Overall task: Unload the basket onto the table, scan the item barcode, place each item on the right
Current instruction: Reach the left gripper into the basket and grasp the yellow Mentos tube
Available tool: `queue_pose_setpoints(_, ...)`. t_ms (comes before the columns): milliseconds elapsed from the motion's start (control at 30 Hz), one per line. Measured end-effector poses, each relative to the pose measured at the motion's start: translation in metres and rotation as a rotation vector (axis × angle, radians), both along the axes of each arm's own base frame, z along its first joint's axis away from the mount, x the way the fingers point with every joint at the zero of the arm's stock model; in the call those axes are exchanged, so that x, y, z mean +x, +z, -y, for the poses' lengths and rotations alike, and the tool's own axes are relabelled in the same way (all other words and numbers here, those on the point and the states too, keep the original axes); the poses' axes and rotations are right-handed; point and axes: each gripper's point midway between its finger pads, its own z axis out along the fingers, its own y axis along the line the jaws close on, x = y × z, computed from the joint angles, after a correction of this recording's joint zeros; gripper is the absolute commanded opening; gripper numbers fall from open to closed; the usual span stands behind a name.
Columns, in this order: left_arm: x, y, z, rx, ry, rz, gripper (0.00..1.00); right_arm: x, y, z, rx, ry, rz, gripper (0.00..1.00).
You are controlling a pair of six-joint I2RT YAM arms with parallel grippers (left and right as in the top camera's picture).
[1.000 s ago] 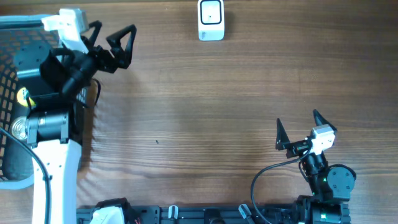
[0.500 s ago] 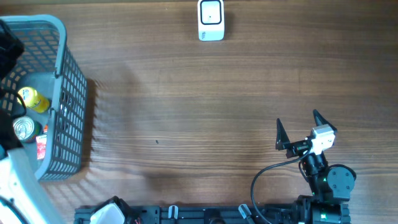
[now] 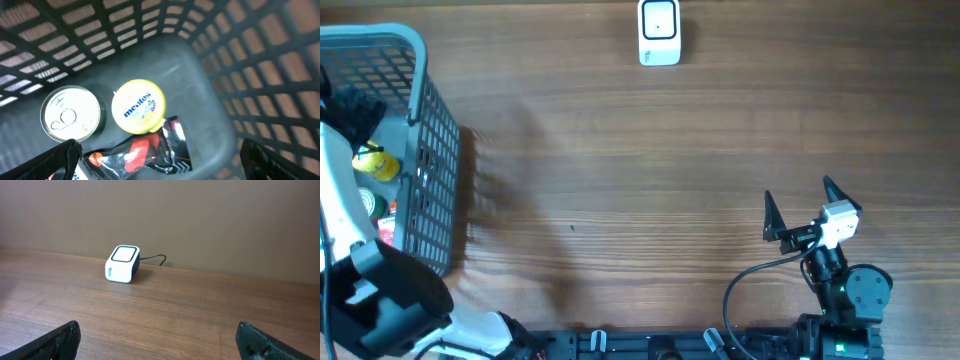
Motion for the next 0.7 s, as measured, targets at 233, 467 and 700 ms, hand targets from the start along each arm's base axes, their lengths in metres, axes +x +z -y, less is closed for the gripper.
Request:
queue_pose_setpoints(233, 0.003, -0.044, -0.011, -0.021, 0.036, -0.094, 1.0, 0.0, 0.0, 0.0, 0.0, 0.0, 0.0, 1.0)
queue_pose_setpoints(467, 0.013, -0.073, -0.021, -0.019, 0.045, -0.123, 1.0, 0.0, 0.0, 0.0, 0.0, 0.0, 0.0, 1.0)
queue_pose_setpoints(700, 0.022, -0.103, -0.027, -0.03, 0.044, -0.143, 0.98, 0.0, 0.0, 0.0, 0.0, 0.0, 0.0, 1.0)
